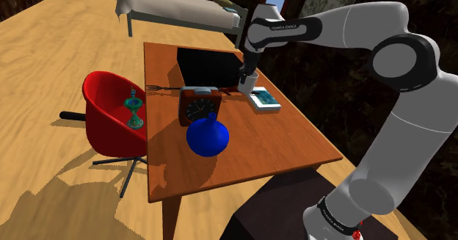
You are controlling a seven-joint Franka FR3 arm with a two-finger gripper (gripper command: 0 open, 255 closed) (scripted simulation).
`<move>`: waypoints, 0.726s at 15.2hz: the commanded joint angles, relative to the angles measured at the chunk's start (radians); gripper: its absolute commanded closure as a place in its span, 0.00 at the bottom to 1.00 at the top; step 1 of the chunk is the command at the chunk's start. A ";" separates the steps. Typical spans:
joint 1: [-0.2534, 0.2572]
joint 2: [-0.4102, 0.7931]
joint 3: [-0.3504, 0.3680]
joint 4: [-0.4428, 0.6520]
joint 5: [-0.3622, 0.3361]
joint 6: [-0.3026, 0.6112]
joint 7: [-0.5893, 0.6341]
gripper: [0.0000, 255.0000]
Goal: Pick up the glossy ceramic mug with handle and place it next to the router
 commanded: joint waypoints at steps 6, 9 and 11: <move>-0.073 0.148 -0.036 0.223 0.025 -0.071 -0.116 1.00; -0.113 0.239 -0.048 0.361 0.040 -0.116 -0.169 1.00; -0.141 0.309 -0.054 0.470 0.050 -0.155 -0.202 1.00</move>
